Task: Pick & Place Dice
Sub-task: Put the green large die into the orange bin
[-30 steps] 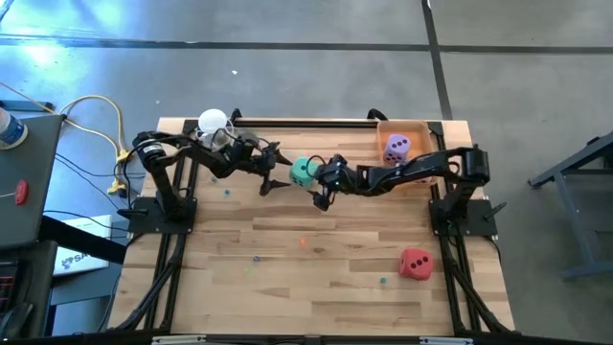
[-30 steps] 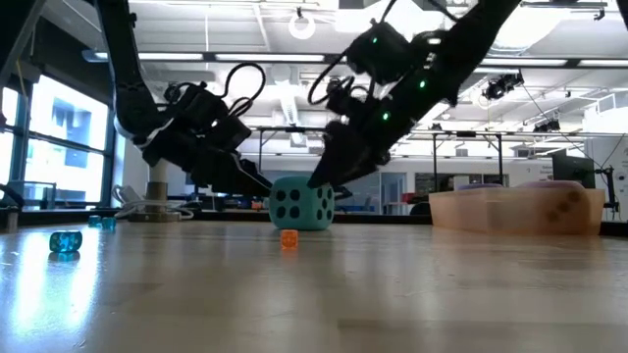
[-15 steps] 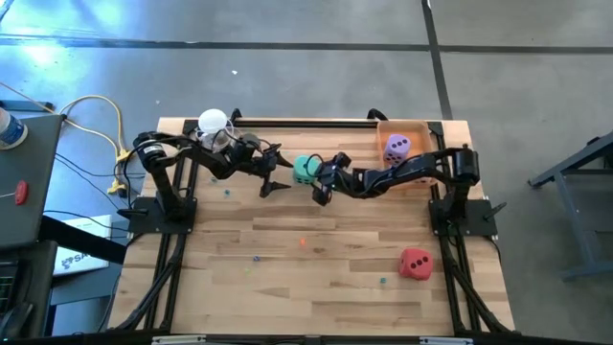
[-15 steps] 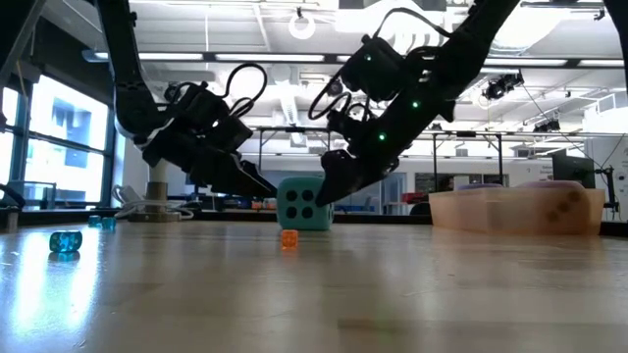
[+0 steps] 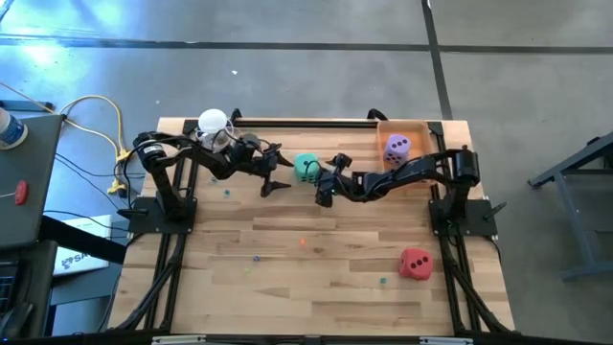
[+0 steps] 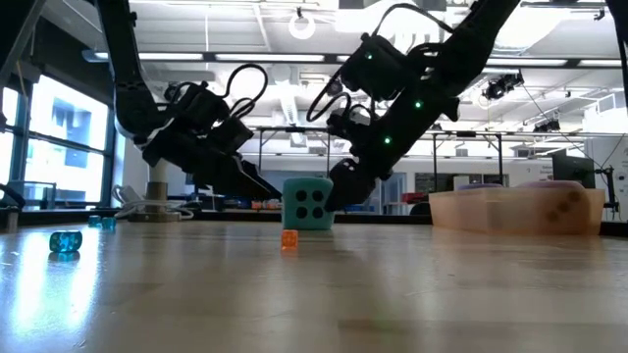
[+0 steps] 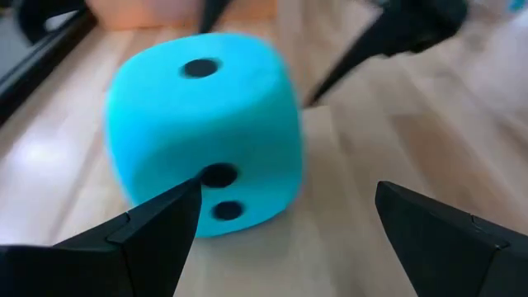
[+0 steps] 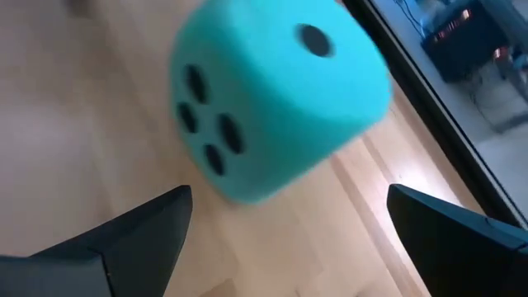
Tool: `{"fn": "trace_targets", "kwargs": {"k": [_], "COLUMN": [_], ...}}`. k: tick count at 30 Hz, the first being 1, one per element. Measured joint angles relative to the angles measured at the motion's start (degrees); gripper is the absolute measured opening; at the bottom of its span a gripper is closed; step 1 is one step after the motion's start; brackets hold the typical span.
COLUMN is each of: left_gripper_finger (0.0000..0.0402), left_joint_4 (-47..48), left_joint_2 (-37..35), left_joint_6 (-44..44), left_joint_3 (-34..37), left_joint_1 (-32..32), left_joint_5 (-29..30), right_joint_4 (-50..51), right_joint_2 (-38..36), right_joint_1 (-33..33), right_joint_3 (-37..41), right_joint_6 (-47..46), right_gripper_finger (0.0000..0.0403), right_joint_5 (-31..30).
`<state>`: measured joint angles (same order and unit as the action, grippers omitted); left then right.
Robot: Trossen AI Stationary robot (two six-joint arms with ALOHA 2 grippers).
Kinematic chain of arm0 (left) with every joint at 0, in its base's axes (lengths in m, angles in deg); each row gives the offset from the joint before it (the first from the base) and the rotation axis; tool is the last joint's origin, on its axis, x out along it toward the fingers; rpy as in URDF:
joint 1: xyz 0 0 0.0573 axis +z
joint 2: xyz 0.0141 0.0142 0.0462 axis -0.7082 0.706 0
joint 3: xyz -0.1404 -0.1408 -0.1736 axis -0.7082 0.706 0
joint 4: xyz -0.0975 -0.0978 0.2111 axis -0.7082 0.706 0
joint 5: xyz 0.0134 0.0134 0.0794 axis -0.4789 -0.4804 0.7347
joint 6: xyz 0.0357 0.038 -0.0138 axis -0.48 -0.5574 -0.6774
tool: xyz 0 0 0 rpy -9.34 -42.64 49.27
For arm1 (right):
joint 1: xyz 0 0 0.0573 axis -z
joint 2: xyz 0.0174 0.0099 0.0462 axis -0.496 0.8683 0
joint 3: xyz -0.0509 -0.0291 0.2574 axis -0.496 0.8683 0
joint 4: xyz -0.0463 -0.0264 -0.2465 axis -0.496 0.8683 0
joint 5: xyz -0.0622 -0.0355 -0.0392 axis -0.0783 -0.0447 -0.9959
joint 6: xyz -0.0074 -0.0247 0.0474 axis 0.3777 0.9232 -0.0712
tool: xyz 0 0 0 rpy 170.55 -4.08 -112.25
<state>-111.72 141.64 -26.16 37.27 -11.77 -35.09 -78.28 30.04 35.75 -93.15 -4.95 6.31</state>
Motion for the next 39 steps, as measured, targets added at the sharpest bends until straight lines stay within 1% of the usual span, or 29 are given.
{"fn": "trace_targets", "kwargs": {"k": [3, 6, 8, 10, 14, 19, 24, 27, 33, 37, 39], "left_gripper_finger": [0.0353, 0.0353, 0.0353, 0.0353, 0.0353, 0.0353, 0.0353, 0.0353, 0.0353, 0.0353, 0.0353], "left_joint_4": [-0.02, -0.56, -1.2, -1.5, -1.83, -2.86, -2.9, -1.71, 4.17, 4.53, 4.53], "left_joint_2": [0.0, 0.0, 0.0, 0.0, 0.0, 0.0, 0.0, 0.0, 0.0, 0.0, 0.0], "left_joint_6": [-1.64, -4.39, -7.5, -8.61, -6.54, -1.66, 1.45, 4.26, 4.78, 4.76, 4.78], "left_joint_3": [0.0, 0.0, 0.0, -0.1, -0.46, -1.45, -3.78, -5.04, -7.38, -7.5, -7.5], "left_joint_1": [0.02, 0.11, 0.72, 1.73, 4.38, 6.05, 6.33, 5.91, 5.84, 5.59, 5.25], "left_joint_5": [6.56, 13.21, 14.5, 12.5, 6.43, 4.97, -1.99, -3.15, -3.78, -11.34, -12.81], "right_joint_4": [-0.13, -0.17, -0.16, -0.2, -0.81, -2.3, -2.83, -2.98, -2.82, -2.82, -2.83], "right_joint_2": [0.0, 0.0, 0.0, 0.0, 0.0, -0.02, -0.02, -0.02, -0.02, -0.04, -0.04], "right_joint_1": [-0.88, -1.04, -1.01, -0.99, -0.99, -0.99, -1.11, -1.15, -1.19, -1.19, -1.19], "right_joint_3": [0.0, 0.0, 0.0, 0.0, 0.0, 0.0, 0.0, 0.0, 0.0, 0.0, 0.0], "right_joint_6": [2.61, 2.15, 0.97, 0.18, 0.03, -0.22, -0.25, -1.76, -3.19, -3.23, -3.23], "right_gripper_finger": [0.0398, 0.0398, 0.0398, 0.0398, 0.0398, 0.0398, 0.0398, 0.0398, 0.0398, 0.0398, 0.0398], "right_joint_5": [0.02, -0.06, -0.18, -0.24, -0.04, 0.15, 0.2, 0.23, 0.26, 0.26, 0.26]}}
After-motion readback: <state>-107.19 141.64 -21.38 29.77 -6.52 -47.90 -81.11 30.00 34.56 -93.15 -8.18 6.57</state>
